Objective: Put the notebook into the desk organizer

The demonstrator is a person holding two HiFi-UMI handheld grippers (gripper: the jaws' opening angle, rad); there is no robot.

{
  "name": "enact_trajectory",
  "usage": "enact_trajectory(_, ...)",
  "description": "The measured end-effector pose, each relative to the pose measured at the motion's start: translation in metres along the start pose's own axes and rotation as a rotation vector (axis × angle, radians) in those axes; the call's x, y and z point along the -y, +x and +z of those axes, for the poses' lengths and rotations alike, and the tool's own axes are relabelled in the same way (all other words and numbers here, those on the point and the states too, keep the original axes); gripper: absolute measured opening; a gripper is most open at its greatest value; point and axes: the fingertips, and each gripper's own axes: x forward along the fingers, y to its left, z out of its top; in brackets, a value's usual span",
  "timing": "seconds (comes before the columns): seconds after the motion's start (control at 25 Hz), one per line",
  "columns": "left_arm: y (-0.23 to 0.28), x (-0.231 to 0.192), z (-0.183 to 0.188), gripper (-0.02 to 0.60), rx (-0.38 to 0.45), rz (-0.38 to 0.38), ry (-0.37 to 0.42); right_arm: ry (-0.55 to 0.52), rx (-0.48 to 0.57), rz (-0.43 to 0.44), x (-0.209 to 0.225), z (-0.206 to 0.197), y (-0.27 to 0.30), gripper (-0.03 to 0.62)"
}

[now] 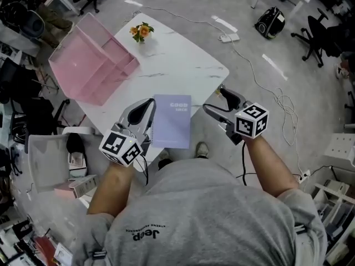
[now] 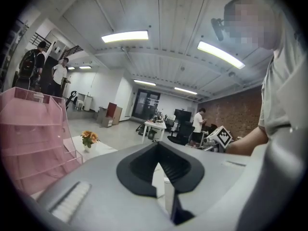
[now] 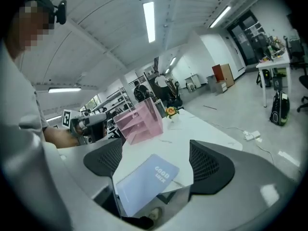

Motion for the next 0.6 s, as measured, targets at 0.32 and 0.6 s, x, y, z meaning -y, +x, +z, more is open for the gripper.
enact_trajectory(0.32, -0.001, -0.008, -0.029, 0.055, -0.033, -0.073, 0.011, 0.135, -0.150, -0.020, -0.006, -0.087, 0.027, 0.411)
enact_trajectory(0.6, -0.009, -0.013, -0.055, 0.055, -0.068, -0.078, 0.000, 0.299, -0.281, 0.013, -0.014, -0.173, 0.052, 0.411)
